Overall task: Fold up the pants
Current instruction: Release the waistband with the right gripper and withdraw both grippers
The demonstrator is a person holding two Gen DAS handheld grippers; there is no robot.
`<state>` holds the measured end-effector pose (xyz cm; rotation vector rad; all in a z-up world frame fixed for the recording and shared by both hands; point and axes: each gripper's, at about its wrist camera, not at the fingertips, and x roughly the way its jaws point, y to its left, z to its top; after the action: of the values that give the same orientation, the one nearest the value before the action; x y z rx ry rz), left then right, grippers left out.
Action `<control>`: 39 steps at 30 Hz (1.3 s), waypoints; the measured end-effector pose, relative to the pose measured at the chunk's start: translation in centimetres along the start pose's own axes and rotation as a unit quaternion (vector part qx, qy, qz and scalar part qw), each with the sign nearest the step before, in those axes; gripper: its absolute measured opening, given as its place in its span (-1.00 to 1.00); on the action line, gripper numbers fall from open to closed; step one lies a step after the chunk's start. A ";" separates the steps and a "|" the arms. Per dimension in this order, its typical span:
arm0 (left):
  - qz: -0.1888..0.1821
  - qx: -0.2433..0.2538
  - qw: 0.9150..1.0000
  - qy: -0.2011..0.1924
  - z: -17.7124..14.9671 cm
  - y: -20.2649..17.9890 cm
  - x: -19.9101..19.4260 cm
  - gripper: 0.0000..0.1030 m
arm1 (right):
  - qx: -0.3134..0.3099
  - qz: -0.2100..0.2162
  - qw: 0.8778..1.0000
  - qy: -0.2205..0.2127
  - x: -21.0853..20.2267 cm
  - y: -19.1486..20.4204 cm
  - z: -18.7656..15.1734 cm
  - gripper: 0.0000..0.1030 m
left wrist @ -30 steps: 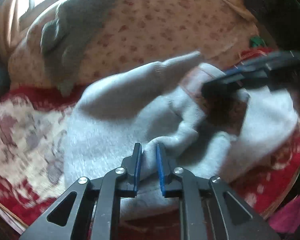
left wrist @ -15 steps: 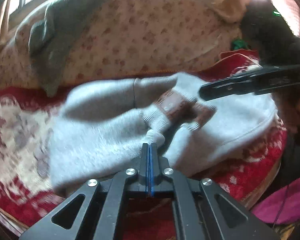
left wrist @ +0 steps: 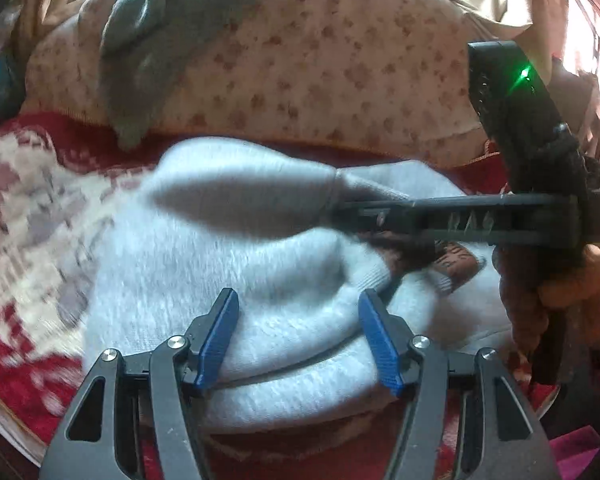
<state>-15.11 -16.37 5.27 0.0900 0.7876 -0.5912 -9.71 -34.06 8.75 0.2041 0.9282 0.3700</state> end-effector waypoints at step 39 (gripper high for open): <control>0.013 0.070 0.997 -0.027 5.9 -14.4 0.9 0.64 | 0.133 -0.078 0.984 -0.092 -21.2 -8.4 -12.3 0.98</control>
<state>-18.45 -30.52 10.86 0.2126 0.6919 -0.6219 -29.33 -49.98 14.52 0.4010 0.8018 0.0794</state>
